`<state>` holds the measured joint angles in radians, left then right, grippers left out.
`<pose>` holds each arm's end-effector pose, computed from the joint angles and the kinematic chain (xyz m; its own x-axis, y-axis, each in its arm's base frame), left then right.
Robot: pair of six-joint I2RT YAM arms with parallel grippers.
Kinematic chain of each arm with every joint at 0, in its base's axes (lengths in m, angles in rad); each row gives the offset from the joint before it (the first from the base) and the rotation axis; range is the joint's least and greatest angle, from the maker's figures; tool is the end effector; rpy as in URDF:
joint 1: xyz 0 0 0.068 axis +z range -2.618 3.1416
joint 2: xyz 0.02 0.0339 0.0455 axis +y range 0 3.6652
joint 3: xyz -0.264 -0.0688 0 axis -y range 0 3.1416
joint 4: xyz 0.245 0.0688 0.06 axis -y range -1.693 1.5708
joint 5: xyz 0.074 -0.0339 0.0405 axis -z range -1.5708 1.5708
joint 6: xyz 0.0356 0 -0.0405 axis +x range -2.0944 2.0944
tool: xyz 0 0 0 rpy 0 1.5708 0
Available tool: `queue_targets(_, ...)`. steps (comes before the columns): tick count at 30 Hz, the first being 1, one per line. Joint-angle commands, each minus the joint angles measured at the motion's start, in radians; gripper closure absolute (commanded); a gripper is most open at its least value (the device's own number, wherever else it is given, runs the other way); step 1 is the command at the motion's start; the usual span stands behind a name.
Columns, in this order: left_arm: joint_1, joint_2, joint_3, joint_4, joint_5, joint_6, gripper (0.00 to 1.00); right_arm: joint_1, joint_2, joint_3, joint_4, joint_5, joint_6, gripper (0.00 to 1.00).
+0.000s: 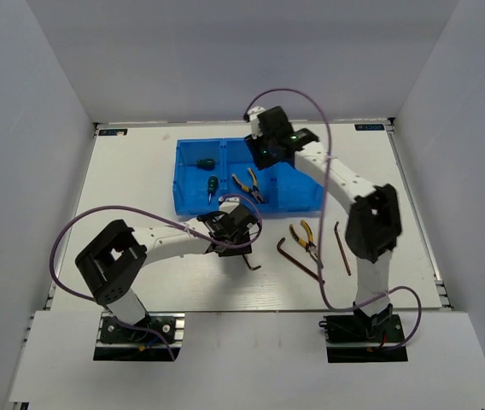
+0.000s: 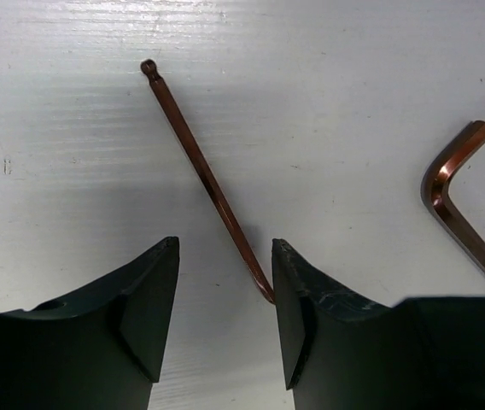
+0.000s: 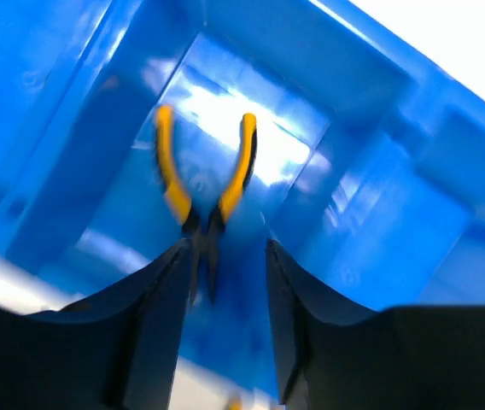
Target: Sort the tools into containers
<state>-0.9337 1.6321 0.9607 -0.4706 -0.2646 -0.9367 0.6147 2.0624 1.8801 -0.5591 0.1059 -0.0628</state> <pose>0.1921 -0.2440 0.1730 -0.8934 -0.0998 -0.4379 -0.0145 0.9809 -0.1940 0.3920 0.2721 0.2869 -0.5186 -0.4425 -0.7316 -0.5434 0.8312 -0.1175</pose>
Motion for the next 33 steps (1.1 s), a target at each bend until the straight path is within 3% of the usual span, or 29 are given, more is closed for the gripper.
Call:
queue_targets(1,-0.014,-0.014,0.033,-0.003,0.004,-0.007,0.42,-0.049,-0.272,-0.097,-0.062,-0.093,0.041,0.59)
queue_targets(2,-0.014,-0.014,0.024,-0.003,0.004,-0.007,0.42,-0.064,-0.315,-0.187,-0.094,-0.097,0.038,0.69)
queue_targets(4,-0.014,-0.026,0.013,0.007,0.004,-0.007,0.42,-0.079,-0.499,-0.309,-0.099,-0.144,0.011,0.78)
queue_targets(5,-0.014,-0.037,0.0,0.018,0.004,-0.007,0.42,-0.096,-0.549,-0.525,-0.079,-0.141,-0.008,0.8)
queue_targets(6,-0.014,-0.046,-0.013,0.027,0.014,-0.007,0.42,-0.101,-0.693,-0.597,-0.067,-0.126,-0.049,0.8)
queue_targets(9,-0.014,-0.057,-0.031,0.027,0.024,-0.007,0.42,-0.108,-0.873,-0.91,0.029,-0.08,-0.153,0.78)
queue_targets(12,-0.014,-0.057,-0.031,0.04,0.024,-0.007,0.42,-0.116,-0.929,-1.113,0.088,-0.043,-0.172,0.73)
queue_targets(19,-0.014,-0.067,-0.022,0.03,0.024,-0.007,0.42,-0.132,-0.839,-1.208,0.252,-0.049,-0.152,0.66)
queue_targets(33,-0.033,-0.077,-0.022,0.012,0.005,-0.027,0.42,-0.15,-0.611,-1.078,0.272,-0.04,-0.042,0.64)
